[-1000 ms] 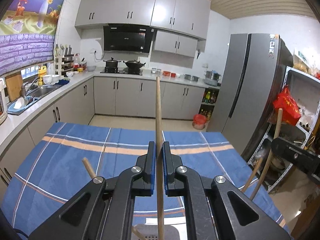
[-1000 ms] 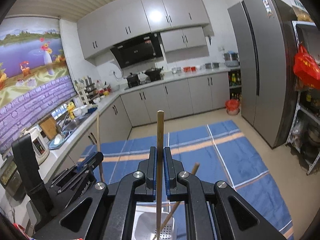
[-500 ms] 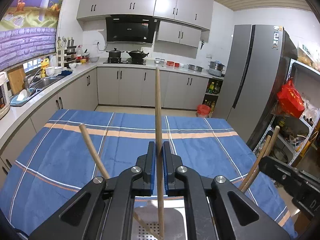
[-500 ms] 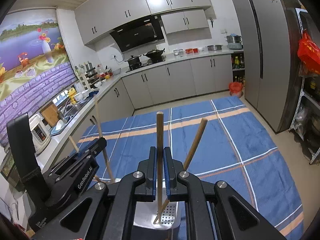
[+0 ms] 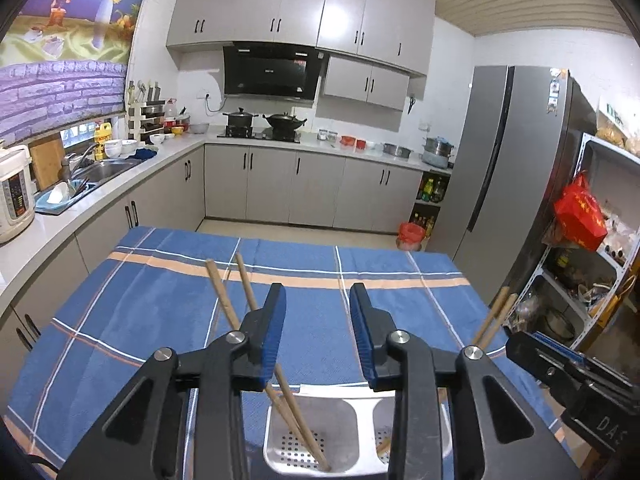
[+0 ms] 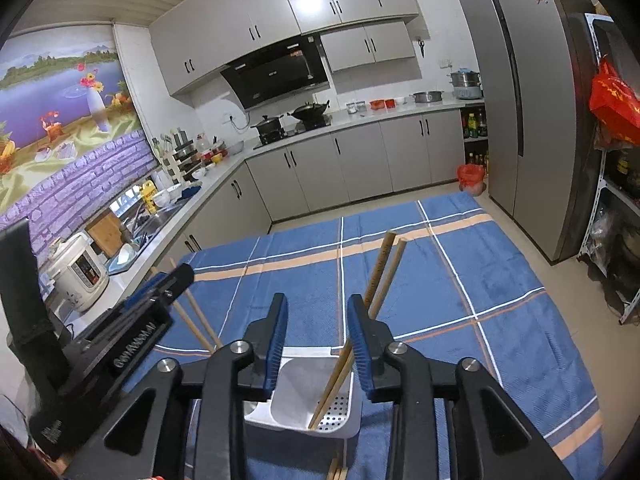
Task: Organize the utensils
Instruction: 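Return the right gripper to the table and close on another chopstick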
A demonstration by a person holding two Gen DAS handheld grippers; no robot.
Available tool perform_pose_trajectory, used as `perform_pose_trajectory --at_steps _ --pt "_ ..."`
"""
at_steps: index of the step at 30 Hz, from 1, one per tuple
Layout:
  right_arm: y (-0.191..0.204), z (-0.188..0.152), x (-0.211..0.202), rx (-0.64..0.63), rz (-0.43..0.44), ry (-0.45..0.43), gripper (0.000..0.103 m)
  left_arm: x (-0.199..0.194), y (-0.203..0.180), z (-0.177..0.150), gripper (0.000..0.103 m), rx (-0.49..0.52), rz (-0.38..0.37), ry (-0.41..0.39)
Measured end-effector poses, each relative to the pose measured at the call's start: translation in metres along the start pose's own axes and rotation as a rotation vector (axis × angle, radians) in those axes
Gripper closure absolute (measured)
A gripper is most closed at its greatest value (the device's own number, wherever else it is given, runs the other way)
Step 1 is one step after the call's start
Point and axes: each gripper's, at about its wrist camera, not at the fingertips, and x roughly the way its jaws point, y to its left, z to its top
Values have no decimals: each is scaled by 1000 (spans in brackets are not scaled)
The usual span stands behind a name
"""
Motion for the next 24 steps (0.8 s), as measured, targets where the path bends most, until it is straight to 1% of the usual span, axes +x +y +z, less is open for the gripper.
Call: perform_pose_trajectory --at_steps 2,4,6,10,15,19,21,24 --pt "-3 -4 -10 3 0 -6 62 -17 2 4 67 -6 -4 -11" --pt "-6 -9 -20 7 -1 -4 59 -33 5 5 58 -16 -5 -20" --pt "-12 -18 -30 9 -5 10 54 -48 13 6 53 -32 -1 -24" --pt "-30 -48 -41 4 -32 82 51 -76 35 -2 43 -85 26 6" --pt "-60 -97 -45 6 -75 229 51 -95 61 -32 43 -119 104 82" --pt "-75 -133 -48 5 -86 331 51 -107 76 -69 43 -139 148 172" --pt "-79 -146 -49 3 -91 364 50 -110 78 -85 43 -156 140 214" --pt "-82 -162 -50 -12 -90 401 51 -111 64 -113 43 -161 80 295"
